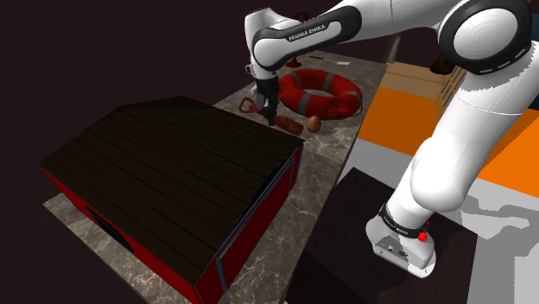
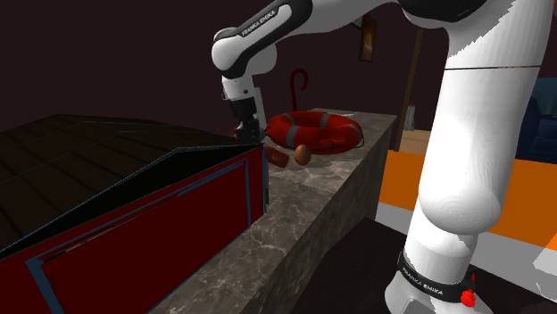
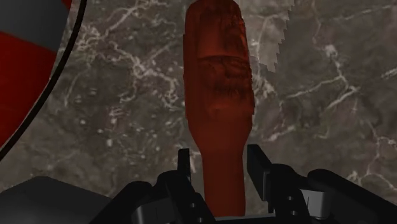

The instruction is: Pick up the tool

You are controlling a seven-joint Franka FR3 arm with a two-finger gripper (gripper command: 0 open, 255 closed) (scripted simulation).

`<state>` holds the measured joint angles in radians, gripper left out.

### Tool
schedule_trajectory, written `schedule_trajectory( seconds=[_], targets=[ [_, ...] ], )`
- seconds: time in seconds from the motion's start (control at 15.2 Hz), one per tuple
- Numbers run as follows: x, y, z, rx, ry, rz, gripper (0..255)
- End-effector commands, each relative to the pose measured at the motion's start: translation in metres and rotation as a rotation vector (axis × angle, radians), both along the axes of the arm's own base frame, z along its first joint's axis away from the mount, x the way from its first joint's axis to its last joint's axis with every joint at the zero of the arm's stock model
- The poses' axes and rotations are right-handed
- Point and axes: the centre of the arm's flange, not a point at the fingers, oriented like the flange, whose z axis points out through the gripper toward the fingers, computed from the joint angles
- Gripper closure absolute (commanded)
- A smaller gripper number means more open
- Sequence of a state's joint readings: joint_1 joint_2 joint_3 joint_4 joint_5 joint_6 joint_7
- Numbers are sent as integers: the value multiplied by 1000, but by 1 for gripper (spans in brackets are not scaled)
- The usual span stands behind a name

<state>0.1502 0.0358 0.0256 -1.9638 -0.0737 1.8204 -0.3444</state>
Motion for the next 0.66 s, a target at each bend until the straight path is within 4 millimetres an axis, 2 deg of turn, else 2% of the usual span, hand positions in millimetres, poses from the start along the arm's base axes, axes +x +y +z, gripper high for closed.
schedule_trajectory(
  seconds=[0.0, 0.46, 0.59],
  targets=[
    [-1, 0, 12, 0, 0, 0, 255],
    [-1, 0, 49, 0, 0, 0, 255],
    [-1, 0, 49, 0, 0, 0, 255]
  ],
)
